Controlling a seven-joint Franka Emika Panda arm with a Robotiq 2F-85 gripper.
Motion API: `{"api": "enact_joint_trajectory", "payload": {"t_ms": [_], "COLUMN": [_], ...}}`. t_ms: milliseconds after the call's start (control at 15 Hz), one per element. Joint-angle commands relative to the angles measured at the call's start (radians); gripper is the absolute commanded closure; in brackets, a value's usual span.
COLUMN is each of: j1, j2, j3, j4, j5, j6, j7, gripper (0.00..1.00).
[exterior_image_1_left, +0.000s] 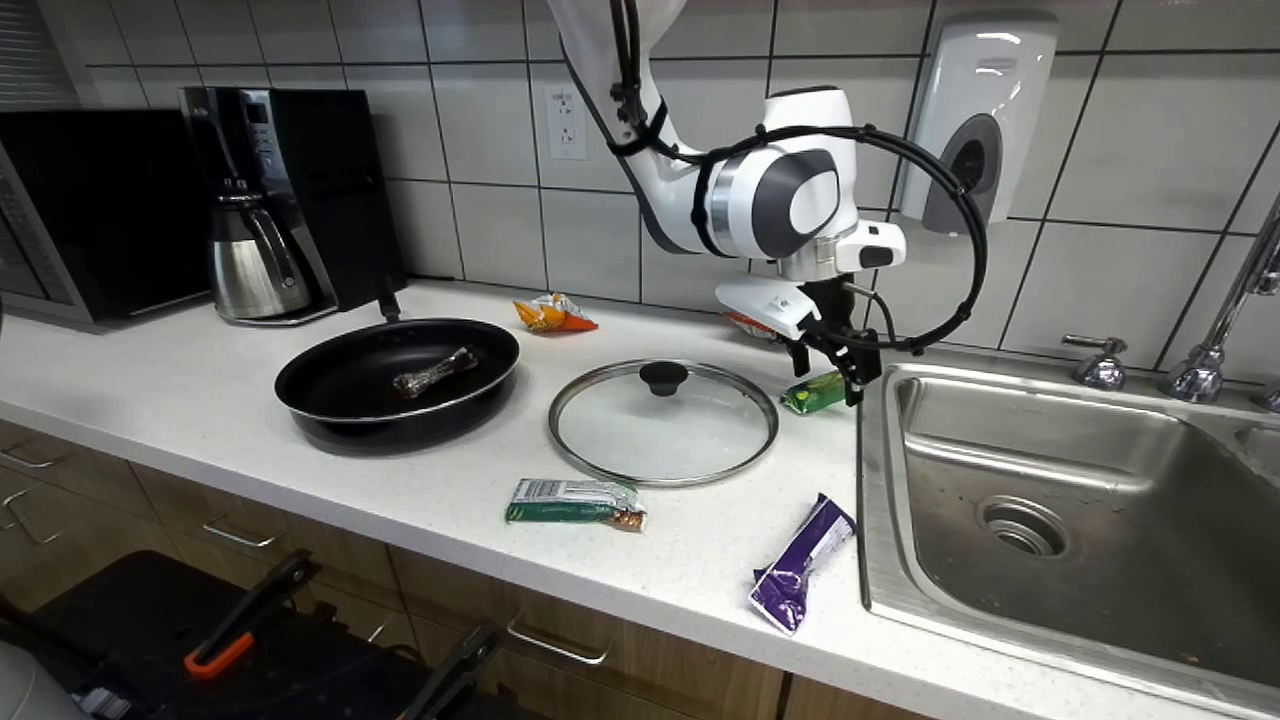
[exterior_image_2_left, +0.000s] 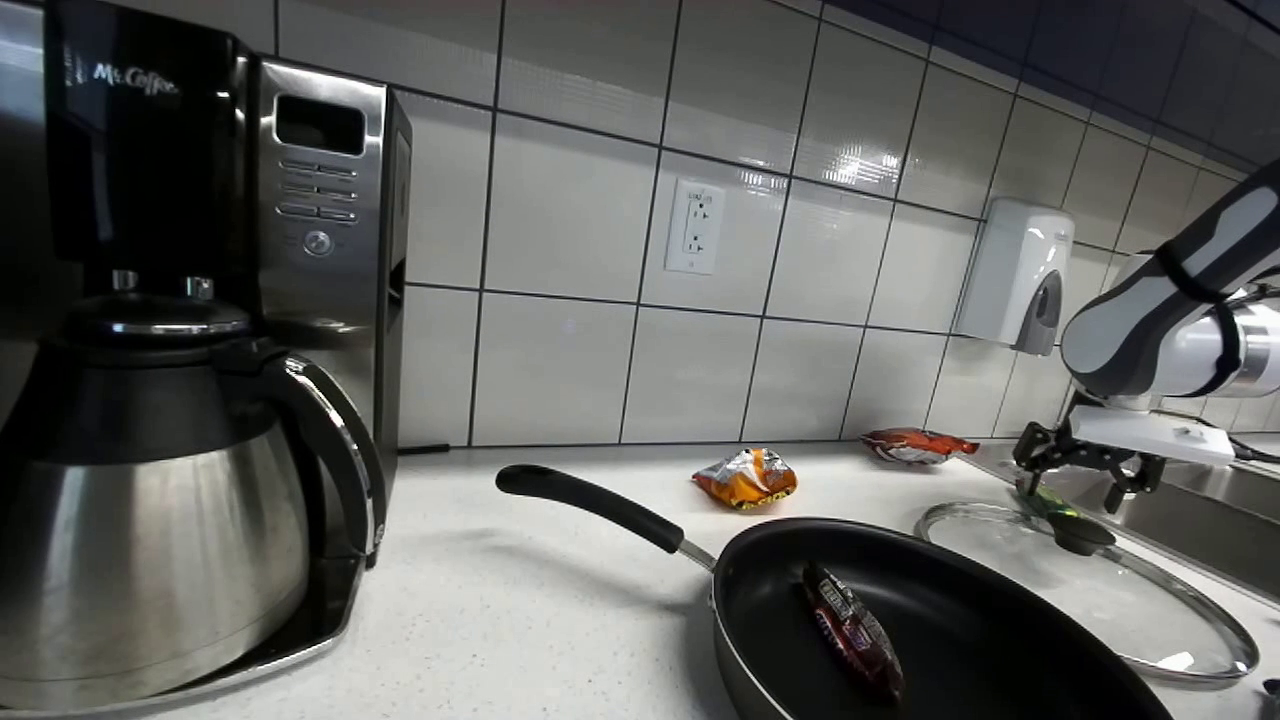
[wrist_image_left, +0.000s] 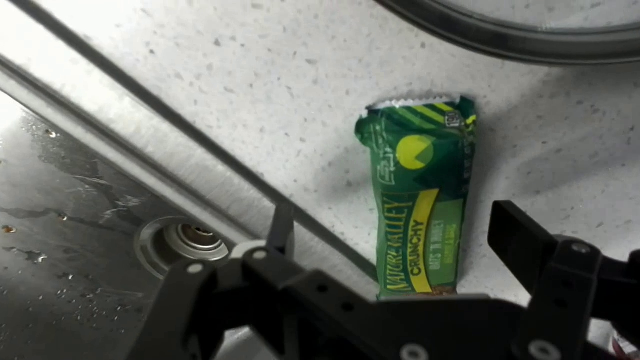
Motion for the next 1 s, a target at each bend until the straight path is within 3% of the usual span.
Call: {"api": "enact_joint_trajectory", "payload": {"t_ms": [0,467,533,600,933], "j1": [-0.031,-0.031,-0.029,-0.029,-0.033], "j2": [0.031,0.052,0.053,0.053,0.040], "j3": [0.025,0.026,0.025,0.025,0.032], "j4": [0.064,0.105,0.108,0.108,0.103], "j5": [0.024,0.021,0.019,0.018,0.022], "j6": [-0.056,-0.077,-0.077,-0.074,-0.061], "j7": [-0.047,-0.055,-0.056,-0.059,-0.067], "gripper": [0.00,0.00,0.06,0.26,0.65]}}
